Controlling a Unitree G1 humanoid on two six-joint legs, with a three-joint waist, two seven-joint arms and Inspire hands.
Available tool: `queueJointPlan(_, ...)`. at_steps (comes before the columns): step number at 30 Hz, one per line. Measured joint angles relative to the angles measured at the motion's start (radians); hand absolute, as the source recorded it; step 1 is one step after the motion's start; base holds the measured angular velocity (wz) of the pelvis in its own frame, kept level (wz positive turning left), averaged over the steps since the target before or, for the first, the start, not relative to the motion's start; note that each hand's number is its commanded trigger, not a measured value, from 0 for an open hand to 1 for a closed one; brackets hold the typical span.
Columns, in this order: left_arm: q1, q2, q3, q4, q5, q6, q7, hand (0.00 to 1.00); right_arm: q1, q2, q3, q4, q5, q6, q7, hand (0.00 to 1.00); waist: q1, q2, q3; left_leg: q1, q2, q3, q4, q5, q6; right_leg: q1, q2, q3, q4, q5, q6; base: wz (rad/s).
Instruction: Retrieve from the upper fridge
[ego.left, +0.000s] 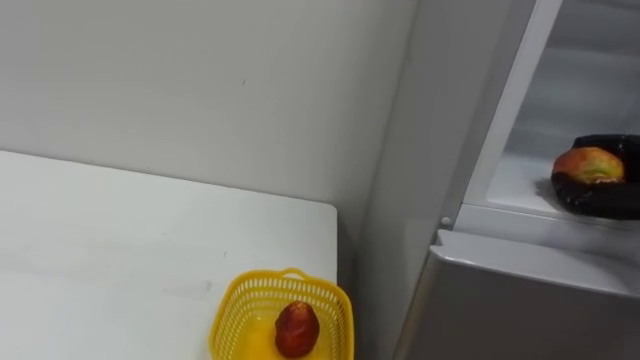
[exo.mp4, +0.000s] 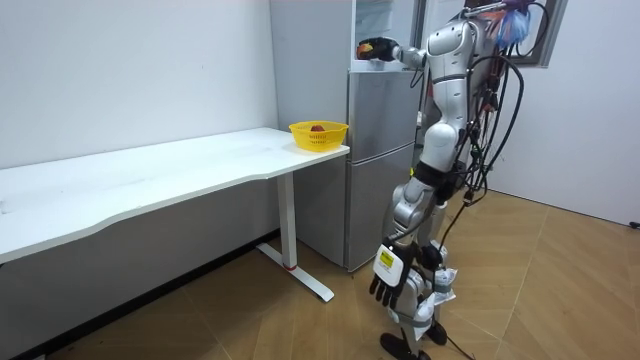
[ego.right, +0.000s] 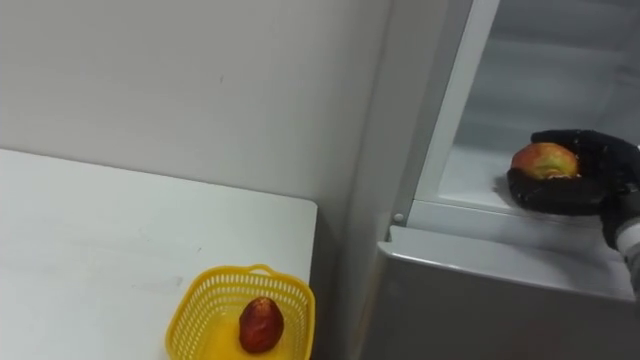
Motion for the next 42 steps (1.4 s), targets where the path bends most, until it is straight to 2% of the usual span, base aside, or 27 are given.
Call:
queueJointPlan(11, -0.018, 0.006, -0.001, 0.000, -0.001, -0.002, 0.023, 0.00, -0.005, 0.000, 0.020, -0.003, 0.005, 0.000, -0.050, 1.00, 0.001, -0.011, -0.0024, -0.003, 0.000, 0.000, 0.001, 0.000, 0.000, -0.008, -0.001, -0.001, 0.004, -0.002, -0.001, 0.00)
queueJointPlan(14, -0.029, 0.005, -0.003, 0.000, -0.001, -0.003, 0.034, 0.00, -0.011, 0.000, 0.049, -0.030, -0.003, 0.000, -0.072, 1.00, 0.003, -0.005, 0.0011, -0.001, 0.001, 0.003, 0.002, 0.000, 0.000, -0.008, 0.001, 0.010, 0.004, -0.002, -0.001, -0.05)
queueJointPlan(19, -0.050, 0.000, -0.002, -0.006, 0.000, -0.005, 0.049, 0.00, -0.006, 0.000, 0.068, -0.135, -0.025, 0.000, -0.109, 1.00, 0.006, 0.013, 0.0084, -0.001, 0.002, 0.004, 0.000, 0.000, 0.000, -0.010, 0.001, 0.011, 0.005, -0.002, -0.001, -0.02)
queueJointPlan(24, -0.058, -0.001, -0.002, -0.007, 0.000, -0.010, 0.059, 0.00, 0.014, 0.001, 0.068, -0.263, -0.108, 0.000, -0.148, 1.00, 0.001, 0.037, 0.0021, -0.003, 0.005, 0.006, 0.000, 0.000, -0.001, -0.013, 0.004, 0.012, 0.005, -0.001, -0.002, 0.00)
queueJointPlan(26, -0.061, -0.003, -0.004, 0.004, 0.000, -0.010, 0.082, 0.00, 0.047, 0.008, 0.066, -0.353, -0.147, 0.000, -0.201, 1.00, 0.000, 0.045, -0.0017, -0.001, 0.005, 0.009, 0.002, 0.000, -0.001, -0.009, 0.004, 0.010, 0.005, -0.001, -0.002, 0.00)
queueJointPlan(31, -0.067, -0.013, -0.003, 0.019, 0.000, -0.010, 0.095, 0.00, 0.113, 0.055, 0.063, -0.513, -0.224, -0.003, -0.247, 1.00, -0.007, 0.059, -0.0018, 0.010, 0.008, 0.027, -0.007, 0.000, -0.001, -0.007, 0.004, 0.017, 0.006, -0.001, -0.002, -0.06)
queueJointPlan(34, -0.073, -0.024, -0.004, 0.018, -0.006, -0.010, 0.095, 0.00, 0.140, 0.074, 0.056, -0.594, -0.310, -0.002, -0.278, 1.00, -0.010, 0.067, -0.0064, 0.014, 0.008, 0.034, -0.016, -0.001, -0.001, -0.007, 0.003, 0.023, 0.009, -0.001, -0.002, -0.06)
queueJointPlan(36, -0.071, -0.034, -0.015, 0.018, -0.013, -0.010, 0.095, 0.00, 0.169, 0.101, 0.034, -0.689, -0.365, -0.009, -0.305, 1.00, -0.012, 0.075, -0.0087, 0.018, 0.008, 0.034, -0.016, -0.001, -0.001, -0.005, 0.003, 0.025, 0.011, 0.000, -0.001, -0.02)
queueJointPlan(39, -0.073, -0.035, -0.022, 0.016, -0.021, -0.029, 0.096, 0.00, 0.170, 0.101, 0.024, -0.748, -0.390, -0.032, -0.338, 1.00, -0.017, 0.084, -0.0027, 0.030, 0.008, 0.032, -0.018, -0.001, -0.001, 0.006, 0.003, 0.026, 0.011, 0.000, -0.001, 0.00)
queueJointPlan(42, -0.073, -0.035, -0.022, 0.007, -0.020, -0.034, 0.096, 0.00, 0.205, 0.102, 0.011, -0.842, -0.400, -0.039, -0.377, 1.00, -0.018, 0.088, -0.0014, 0.030, 0.009, 0.036, -0.018, -0.001, -0.001, 0.006, 0.005, 0.035, 0.008, 0.000, -0.001, -0.03)
